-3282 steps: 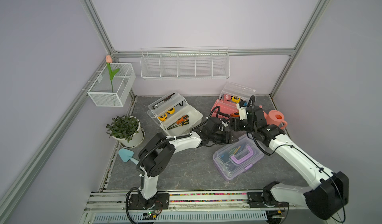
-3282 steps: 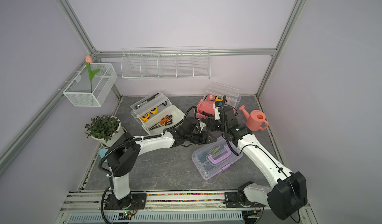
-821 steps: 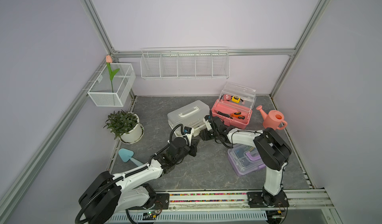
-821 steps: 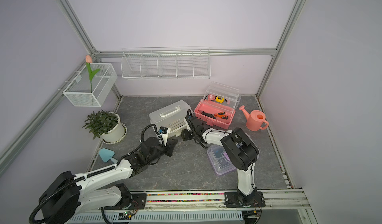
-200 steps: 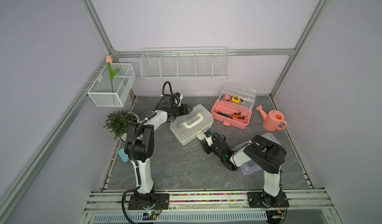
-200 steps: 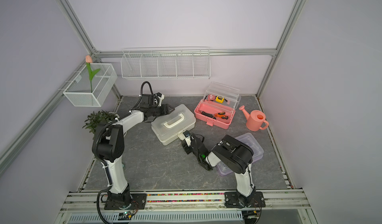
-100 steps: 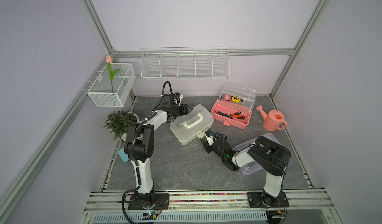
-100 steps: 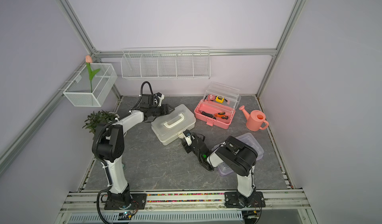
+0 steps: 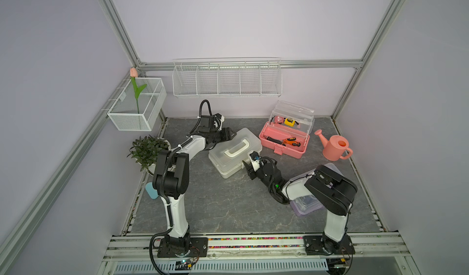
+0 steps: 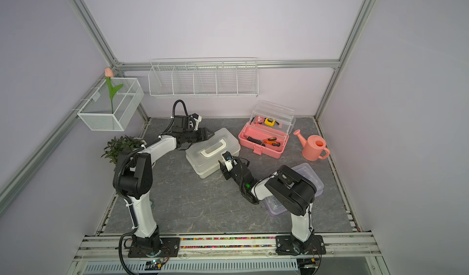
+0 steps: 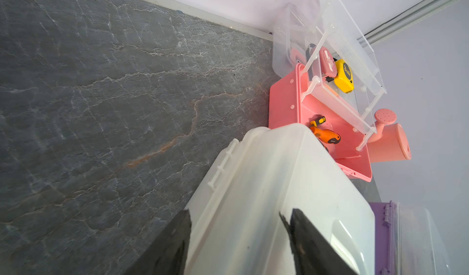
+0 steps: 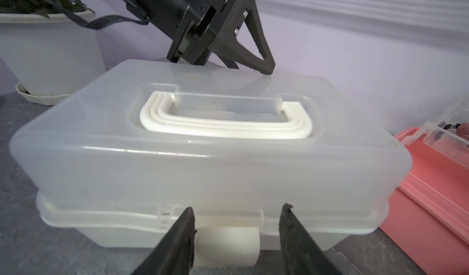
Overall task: Close toolboxes
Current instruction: Fasten the toolbox latch on the toolbox.
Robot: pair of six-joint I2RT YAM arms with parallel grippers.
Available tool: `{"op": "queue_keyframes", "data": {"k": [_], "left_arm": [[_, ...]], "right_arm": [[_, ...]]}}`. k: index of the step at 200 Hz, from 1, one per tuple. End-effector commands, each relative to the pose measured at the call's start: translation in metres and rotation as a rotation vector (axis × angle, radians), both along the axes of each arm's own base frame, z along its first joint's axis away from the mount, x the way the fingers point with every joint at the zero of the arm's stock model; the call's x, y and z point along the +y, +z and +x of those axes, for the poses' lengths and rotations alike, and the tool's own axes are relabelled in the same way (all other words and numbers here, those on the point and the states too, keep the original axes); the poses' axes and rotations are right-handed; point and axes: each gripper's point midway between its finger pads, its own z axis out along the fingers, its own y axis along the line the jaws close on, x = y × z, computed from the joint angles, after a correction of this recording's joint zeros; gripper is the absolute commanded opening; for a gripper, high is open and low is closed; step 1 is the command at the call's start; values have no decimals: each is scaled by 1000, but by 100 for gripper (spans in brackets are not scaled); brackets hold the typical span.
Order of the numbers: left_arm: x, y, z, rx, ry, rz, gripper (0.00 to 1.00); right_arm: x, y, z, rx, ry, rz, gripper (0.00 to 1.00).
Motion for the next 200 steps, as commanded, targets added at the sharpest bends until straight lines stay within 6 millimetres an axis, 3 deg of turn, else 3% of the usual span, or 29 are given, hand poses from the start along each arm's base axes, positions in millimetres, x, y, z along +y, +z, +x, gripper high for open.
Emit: {"op": "queue_keyframes", "data": {"k": [1, 61, 133, 154, 171, 200], "left_arm": [[-3, -62, -35, 206, -34, 44, 63], [-3, -65, -36, 212, -37, 44, 63], [-4, -66, -35, 221, -36, 45, 63], [-3, -64, -34, 218, -36, 48, 63], [-3, -64, -34, 218, -36, 49, 63], [-3, -64, -34, 220, -36, 50, 63]], "right_arm": [[-1, -1, 7, -22, -20, -8, 55], [-4, -4, 4, -13, -20, -15, 56], [-16, 22, -11, -25, 11, -23, 67], [-18, 12, -20, 9, 42, -24, 74], [-21, 1, -23, 20, 42, -24, 87], [-21, -9, -22, 10, 33, -6, 93]]}}
